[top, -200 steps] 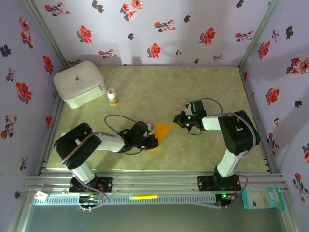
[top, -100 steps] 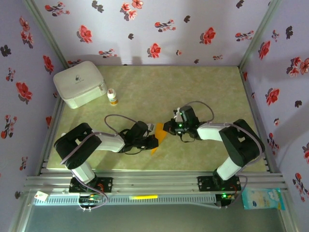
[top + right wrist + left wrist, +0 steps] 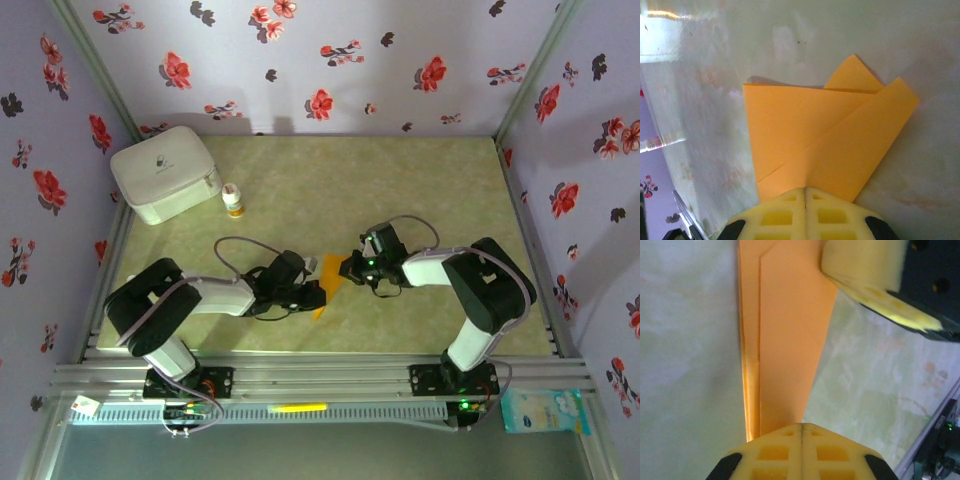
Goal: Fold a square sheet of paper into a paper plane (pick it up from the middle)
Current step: Perform the fifth fold on the wing at the bottom-center of the table.
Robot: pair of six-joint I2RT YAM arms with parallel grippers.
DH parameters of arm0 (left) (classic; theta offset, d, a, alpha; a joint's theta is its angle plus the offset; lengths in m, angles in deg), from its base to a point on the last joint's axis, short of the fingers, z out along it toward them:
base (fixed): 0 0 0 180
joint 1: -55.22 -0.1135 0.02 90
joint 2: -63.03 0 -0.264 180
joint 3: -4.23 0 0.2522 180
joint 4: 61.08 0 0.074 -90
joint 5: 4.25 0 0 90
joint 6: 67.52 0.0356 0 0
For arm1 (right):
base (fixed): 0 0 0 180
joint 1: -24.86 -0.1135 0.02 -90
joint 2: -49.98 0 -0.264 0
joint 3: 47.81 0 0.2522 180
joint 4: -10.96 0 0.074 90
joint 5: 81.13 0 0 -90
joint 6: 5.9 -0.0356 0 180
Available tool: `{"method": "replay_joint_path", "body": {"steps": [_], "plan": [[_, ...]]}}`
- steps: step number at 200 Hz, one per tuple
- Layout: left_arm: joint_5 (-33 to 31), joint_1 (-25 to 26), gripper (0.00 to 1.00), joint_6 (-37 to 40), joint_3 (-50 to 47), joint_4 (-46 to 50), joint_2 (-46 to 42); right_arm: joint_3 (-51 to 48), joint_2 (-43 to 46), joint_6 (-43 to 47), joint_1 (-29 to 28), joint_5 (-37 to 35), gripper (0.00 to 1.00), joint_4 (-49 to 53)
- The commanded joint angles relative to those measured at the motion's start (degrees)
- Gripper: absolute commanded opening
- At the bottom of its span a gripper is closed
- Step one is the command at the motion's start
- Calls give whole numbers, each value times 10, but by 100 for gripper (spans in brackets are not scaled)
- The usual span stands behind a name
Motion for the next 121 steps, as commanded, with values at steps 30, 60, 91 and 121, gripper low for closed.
{"method": "replay_joint_path", "body": {"steps": [30,60,91,121], "plan": [[32,16,2,32,-50,101,-55,1,-13,11,4,-54,0,63],[-10,18,2,32,-55,135,-140,3,-13,10,4,-51,0,61],[-35,12,3,44,-17,151,-172,3,-14,9,5,-51,0,59],[-10,9,4,51,25,117,-121,6,-18,9,4,-49,0,62]]}}
